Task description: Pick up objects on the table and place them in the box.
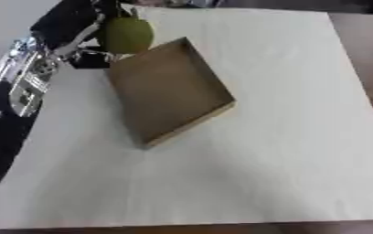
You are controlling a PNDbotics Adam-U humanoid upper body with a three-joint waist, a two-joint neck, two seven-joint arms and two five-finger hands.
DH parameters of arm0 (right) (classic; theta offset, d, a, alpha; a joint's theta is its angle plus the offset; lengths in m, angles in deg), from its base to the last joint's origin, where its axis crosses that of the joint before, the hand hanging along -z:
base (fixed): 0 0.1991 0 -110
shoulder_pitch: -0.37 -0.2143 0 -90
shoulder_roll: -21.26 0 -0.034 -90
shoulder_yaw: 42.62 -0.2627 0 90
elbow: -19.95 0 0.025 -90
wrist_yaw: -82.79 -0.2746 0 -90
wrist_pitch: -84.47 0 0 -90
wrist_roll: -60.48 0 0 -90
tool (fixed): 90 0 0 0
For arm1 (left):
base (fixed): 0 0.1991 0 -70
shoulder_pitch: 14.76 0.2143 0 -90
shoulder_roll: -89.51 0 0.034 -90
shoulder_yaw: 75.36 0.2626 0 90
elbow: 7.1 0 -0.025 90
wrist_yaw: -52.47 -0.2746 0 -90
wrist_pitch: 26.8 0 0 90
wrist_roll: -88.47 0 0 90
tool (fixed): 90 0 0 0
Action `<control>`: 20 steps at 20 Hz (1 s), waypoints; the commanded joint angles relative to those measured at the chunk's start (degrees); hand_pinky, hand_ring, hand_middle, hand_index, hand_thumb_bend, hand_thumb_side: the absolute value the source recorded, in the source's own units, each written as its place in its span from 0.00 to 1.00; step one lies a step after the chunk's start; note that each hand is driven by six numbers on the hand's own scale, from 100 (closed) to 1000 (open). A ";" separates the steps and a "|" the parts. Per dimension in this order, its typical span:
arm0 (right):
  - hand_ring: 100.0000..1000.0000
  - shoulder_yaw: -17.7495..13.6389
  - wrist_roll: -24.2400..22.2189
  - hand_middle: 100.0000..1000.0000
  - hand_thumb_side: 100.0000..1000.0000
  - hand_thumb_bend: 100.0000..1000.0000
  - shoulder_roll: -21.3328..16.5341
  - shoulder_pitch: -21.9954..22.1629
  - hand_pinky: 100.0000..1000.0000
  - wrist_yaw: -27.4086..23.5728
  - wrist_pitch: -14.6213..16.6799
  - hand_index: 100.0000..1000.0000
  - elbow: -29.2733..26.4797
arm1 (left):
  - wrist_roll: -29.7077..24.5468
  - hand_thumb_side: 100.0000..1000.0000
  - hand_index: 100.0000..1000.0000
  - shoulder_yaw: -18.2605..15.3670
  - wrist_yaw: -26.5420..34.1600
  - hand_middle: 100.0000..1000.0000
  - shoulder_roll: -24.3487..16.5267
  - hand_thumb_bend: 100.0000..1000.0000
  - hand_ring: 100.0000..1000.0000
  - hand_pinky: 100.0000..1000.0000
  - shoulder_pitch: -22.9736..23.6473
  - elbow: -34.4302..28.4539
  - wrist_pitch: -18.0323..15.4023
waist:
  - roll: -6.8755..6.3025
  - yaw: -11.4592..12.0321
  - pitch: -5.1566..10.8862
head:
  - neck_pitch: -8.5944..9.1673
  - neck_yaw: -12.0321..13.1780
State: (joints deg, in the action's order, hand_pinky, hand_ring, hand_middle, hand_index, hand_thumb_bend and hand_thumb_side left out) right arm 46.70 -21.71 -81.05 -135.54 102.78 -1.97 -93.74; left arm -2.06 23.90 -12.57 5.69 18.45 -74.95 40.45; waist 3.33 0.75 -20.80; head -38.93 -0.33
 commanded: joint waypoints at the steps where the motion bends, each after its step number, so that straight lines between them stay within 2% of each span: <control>1: 0.54 -0.27 0.22 0.61 0.36 0.00 -0.20 -1.06 0.72 -0.67 -0.50 0.80 -0.90 | -0.16 0.01 0.67 -0.41 1.73 0.45 1.08 0.00 0.44 0.28 -1.00 0.08 -0.96 | 0.08 -0.22 1.17 | 0.56 -0.17; 5: 0.54 0.02 0.23 0.61 0.38 0.00 0.39 -1.13 0.72 -0.95 -0.92 0.80 -0.90 | -0.25 0.05 0.68 0.41 3.14 0.46 2.24 0.00 0.44 0.28 -0.66 0.27 -2.56 | 0.01 -0.32 1.13 | 0.60 -0.12; 9: 0.54 0.10 0.26 0.61 0.39 0.00 0.56 -0.97 0.72 -1.04 -1.30 0.80 -0.90 | -0.76 0.10 0.68 0.63 4.42 0.45 3.12 0.00 0.42 0.26 -0.23 0.32 -2.09 | 0.02 -0.48 1.15 | 0.62 -0.19; 11: 0.54 0.11 0.30 0.60 0.39 0.00 0.47 -0.86 0.72 -1.05 -1.54 0.80 -0.90 | -1.25 0.16 0.69 0.79 5.21 0.46 3.57 0.00 0.43 0.26 0.02 0.56 -1.83 | 0.05 -0.58 1.15 | 0.57 -0.13; 14: 0.54 0.18 0.25 0.60 0.39 0.00 0.30 -0.85 0.72 -1.09 -1.74 0.80 -0.90 | -2.34 0.18 0.70 0.94 6.15 0.46 4.06 0.00 0.43 0.28 0.31 1.23 -2.10 | 0.10 -0.76 1.13 | 0.40 -0.08; 18: 0.54 0.24 0.10 0.60 0.39 0.00 -0.05 -0.82 0.72 -1.07 -2.01 0.80 -0.90 | -4.07 0.18 0.72 1.00 6.00 0.49 4.43 0.00 0.45 0.31 0.64 2.31 -3.35 | 0.14 -0.97 1.09 | 0.32 -0.05; 20: 0.54 0.24 0.14 0.60 0.40 0.00 -0.07 -0.78 0.72 -1.08 -2.07 0.80 -0.90 | -5.32 0.13 0.75 1.09 5.19 0.52 4.39 0.00 0.49 0.38 0.80 2.97 -4.19 | 0.08 -1.05 1.07 | 0.23 -0.01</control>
State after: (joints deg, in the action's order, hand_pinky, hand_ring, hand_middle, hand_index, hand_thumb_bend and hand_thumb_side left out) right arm 47.23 -21.65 -79.70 -135.65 101.81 -3.84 -93.74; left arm -6.70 24.86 -7.16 10.10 20.17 -71.53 36.68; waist 3.48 -0.13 -20.88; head -38.74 -0.37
